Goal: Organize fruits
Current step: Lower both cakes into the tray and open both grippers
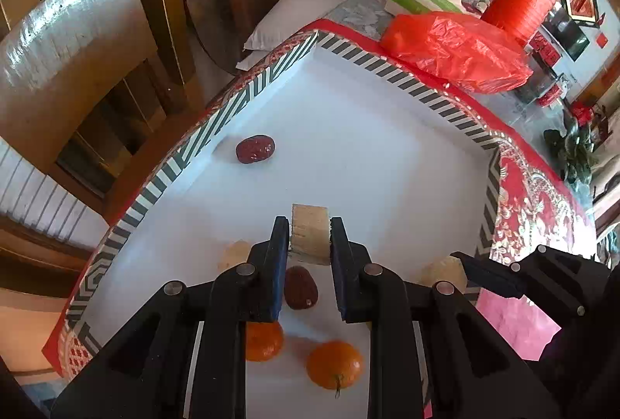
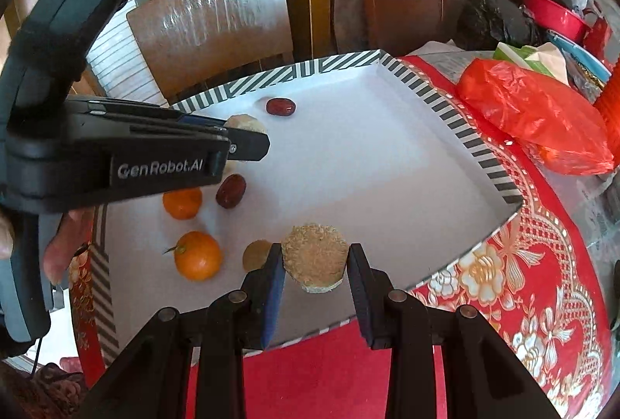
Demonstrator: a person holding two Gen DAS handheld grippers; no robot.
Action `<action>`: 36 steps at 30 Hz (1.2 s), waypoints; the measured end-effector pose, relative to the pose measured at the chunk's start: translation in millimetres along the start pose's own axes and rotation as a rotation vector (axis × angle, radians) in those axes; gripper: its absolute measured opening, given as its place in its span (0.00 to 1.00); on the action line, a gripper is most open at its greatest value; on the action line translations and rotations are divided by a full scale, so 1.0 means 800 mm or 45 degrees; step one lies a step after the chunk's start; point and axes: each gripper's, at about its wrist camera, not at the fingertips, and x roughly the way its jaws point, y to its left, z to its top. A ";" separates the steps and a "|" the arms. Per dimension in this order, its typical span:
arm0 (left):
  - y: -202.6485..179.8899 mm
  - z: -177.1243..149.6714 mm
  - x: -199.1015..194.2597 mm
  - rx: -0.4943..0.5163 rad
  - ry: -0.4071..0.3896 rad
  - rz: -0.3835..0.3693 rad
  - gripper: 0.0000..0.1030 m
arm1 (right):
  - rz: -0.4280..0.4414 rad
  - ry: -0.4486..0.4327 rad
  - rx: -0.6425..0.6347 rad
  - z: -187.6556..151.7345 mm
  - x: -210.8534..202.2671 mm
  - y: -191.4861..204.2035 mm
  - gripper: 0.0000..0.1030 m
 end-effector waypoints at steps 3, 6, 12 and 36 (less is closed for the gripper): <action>-0.002 0.001 0.007 0.002 0.010 0.008 0.19 | -0.002 0.007 0.001 0.006 0.008 -0.001 0.31; -0.003 0.001 0.012 0.004 0.019 0.013 0.19 | 0.000 0.022 -0.002 0.010 0.017 -0.003 0.31; -0.003 0.001 0.020 0.004 0.031 0.023 0.19 | 0.005 0.047 -0.002 0.013 0.031 -0.003 0.31; -0.002 0.001 0.030 -0.031 0.054 0.055 0.22 | 0.026 0.038 0.069 0.021 0.041 -0.012 0.35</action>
